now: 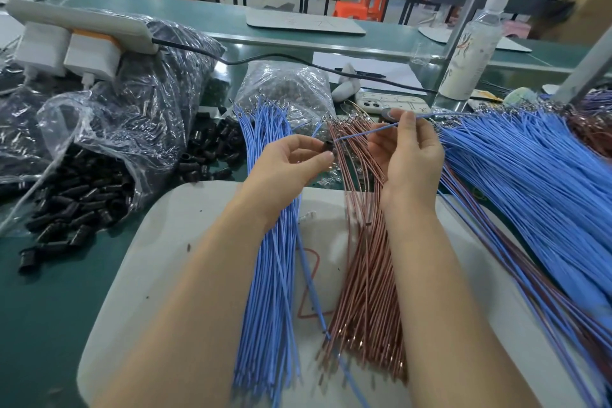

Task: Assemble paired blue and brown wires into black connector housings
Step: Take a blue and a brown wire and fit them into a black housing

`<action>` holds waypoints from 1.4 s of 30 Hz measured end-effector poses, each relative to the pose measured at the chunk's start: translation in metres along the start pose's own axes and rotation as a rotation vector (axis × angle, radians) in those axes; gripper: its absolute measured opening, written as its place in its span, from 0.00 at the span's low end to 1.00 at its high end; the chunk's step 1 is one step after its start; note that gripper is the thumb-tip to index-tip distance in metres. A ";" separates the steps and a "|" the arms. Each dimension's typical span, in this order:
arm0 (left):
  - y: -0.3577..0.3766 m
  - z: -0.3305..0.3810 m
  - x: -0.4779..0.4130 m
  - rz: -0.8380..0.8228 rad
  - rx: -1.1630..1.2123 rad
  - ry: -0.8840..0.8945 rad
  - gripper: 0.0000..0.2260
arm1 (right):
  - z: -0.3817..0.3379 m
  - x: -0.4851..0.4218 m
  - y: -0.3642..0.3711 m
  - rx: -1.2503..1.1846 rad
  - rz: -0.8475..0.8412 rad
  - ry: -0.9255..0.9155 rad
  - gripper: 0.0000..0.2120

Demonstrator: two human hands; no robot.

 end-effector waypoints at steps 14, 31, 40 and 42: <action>-0.001 0.000 -0.002 0.204 -0.224 0.255 0.12 | -0.007 0.014 0.013 0.019 -0.110 -0.164 0.10; -0.003 -0.002 -0.002 0.256 -0.402 0.334 0.11 | -0.010 0.024 0.018 0.341 -0.075 -0.487 0.08; -0.002 -0.004 -0.003 0.280 -0.502 0.329 0.07 | -0.009 0.021 0.015 0.367 -0.052 -0.515 0.10; -0.002 -0.004 -0.003 0.281 -0.517 0.327 0.07 | -0.008 0.022 0.016 0.399 -0.072 -0.530 0.11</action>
Point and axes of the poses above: each hand's wrist, its own x-axis away from the middle knuckle, its own y-axis out of the palm, z = x × y, the point moved 2 cm from there along -x, towards the middle knuckle, and after that the axes turned 8 degrees about x, right-handed, at the moved point
